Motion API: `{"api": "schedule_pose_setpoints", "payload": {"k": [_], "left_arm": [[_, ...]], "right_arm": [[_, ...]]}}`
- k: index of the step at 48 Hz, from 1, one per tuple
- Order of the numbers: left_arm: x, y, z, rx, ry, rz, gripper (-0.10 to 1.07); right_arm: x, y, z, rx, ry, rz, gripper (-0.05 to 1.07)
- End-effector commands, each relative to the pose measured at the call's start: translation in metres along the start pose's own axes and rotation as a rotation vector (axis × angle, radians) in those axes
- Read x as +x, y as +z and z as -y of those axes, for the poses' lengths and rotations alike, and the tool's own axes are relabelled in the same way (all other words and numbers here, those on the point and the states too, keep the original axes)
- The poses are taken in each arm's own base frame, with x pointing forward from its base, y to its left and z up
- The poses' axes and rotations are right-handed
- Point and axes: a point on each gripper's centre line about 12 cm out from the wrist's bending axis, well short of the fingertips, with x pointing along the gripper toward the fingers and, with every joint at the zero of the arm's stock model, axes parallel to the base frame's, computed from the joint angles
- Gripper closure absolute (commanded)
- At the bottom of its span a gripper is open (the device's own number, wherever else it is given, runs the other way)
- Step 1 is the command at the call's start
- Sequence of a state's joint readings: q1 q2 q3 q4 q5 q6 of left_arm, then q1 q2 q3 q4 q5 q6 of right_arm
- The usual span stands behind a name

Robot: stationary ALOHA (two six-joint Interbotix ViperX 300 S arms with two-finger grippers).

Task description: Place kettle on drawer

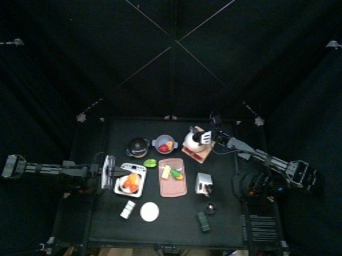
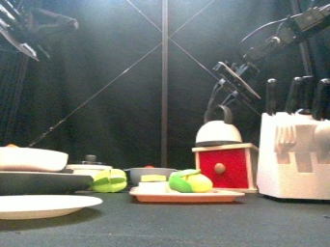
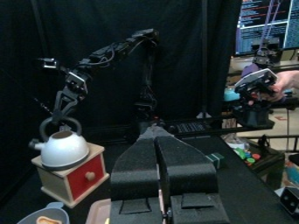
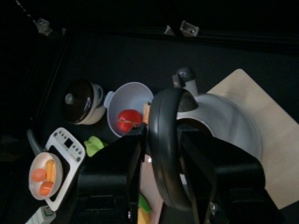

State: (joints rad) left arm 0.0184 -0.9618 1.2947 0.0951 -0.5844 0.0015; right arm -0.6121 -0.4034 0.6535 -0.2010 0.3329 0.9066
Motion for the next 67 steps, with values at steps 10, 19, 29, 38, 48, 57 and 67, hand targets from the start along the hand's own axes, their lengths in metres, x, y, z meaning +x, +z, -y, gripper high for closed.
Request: {"api": "schedule_pose_setpoints", "payload": {"k": [10, 19, 29, 38, 48, 57, 67], "left_arm": [[0.002, 0.005, -0.001, 0.004, 0.002, 0.017, 0.99], [0.002, 0.005, 0.000, 0.003, 0.000, 0.017, 0.99], [0.002, 0.005, -0.001, 0.004, 0.002, 0.015, 0.99], [0.002, 0.005, -0.001, 0.004, 0.002, 0.015, 0.99], [0.002, 0.005, -0.001, 0.004, 0.002, 0.015, 0.99], [0.002, 0.005, -0.001, 0.004, 0.002, 0.015, 0.99], [0.002, 0.004, 0.000, 0.005, 0.001, 0.014, 0.99]], "right_arm": [[-0.005, 0.005, -0.001, 0.002, 0.005, 0.016, 0.28], [-0.006, 0.003, 0.003, -0.004, -0.027, -0.005, 0.28], [-0.011, 0.005, 0.003, -0.012, -0.029, 0.006, 0.28], [-0.014, 0.005, 0.007, -0.008, -0.041, 0.004, 0.28], [-0.018, 0.008, 0.015, 0.007, -0.059, 0.018, 0.28], [-0.021, 0.010, 0.014, 0.001, -0.052, 0.029, 0.28], [-0.022, 0.010, 0.012, -0.025, -0.048, 0.039, 0.27]]}}
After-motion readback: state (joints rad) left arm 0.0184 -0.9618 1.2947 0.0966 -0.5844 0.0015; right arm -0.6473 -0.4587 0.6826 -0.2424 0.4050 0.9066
